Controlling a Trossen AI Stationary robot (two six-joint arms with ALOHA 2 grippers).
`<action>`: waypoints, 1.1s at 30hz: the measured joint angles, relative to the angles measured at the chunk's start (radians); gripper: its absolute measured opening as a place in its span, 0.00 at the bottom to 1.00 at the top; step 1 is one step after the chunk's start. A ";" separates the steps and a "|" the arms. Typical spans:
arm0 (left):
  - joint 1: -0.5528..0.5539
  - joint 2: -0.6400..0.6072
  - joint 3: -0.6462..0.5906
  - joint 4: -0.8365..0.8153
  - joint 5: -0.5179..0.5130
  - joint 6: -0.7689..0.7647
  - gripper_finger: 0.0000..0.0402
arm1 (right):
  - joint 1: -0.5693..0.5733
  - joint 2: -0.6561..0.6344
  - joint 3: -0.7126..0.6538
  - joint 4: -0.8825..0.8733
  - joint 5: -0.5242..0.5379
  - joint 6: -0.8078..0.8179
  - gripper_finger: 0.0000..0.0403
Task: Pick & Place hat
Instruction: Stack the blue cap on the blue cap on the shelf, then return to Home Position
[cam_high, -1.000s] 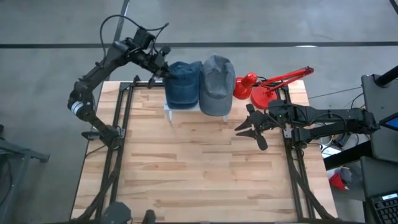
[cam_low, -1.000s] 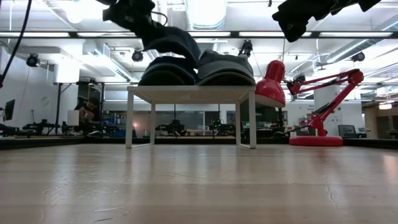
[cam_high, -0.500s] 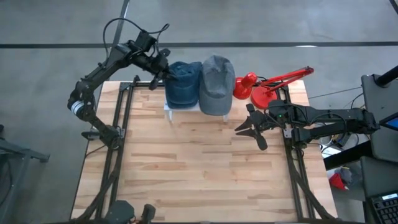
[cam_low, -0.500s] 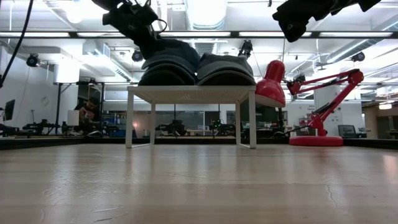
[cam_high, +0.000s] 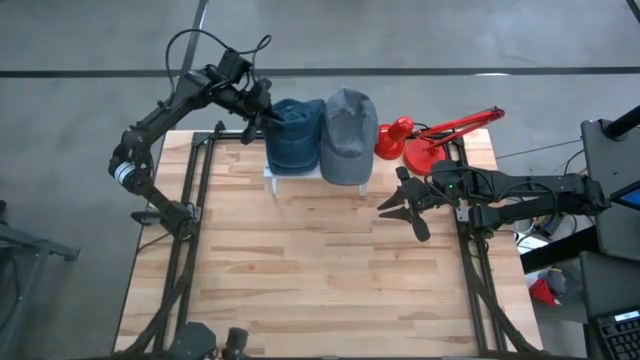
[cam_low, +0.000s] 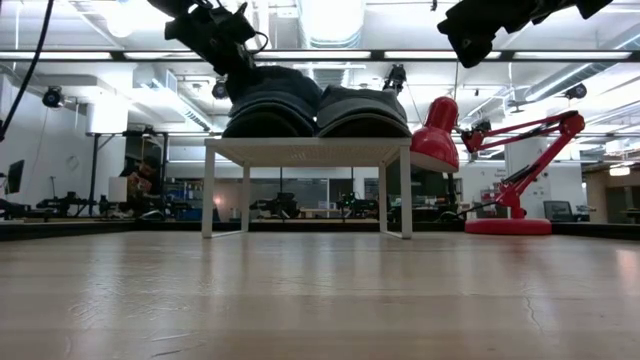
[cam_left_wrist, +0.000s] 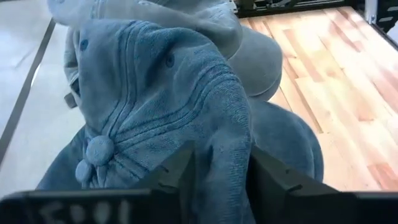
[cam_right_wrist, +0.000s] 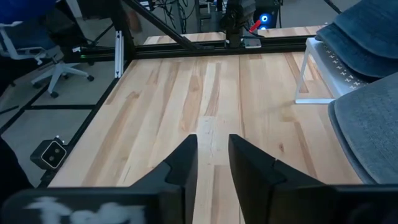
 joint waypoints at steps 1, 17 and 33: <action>0.000 0.000 0.000 0.000 -0.009 -0.007 0.32 | 0.000 0.000 0.000 0.000 0.000 0.000 0.22; 0.000 -0.084 0.000 -0.002 -0.086 -0.062 0.50 | 0.000 0.000 0.000 0.000 0.000 -0.005 0.22; -0.002 -0.311 0.000 0.000 -0.119 -0.588 0.50 | 0.000 0.000 0.000 -0.011 -0.001 0.041 0.18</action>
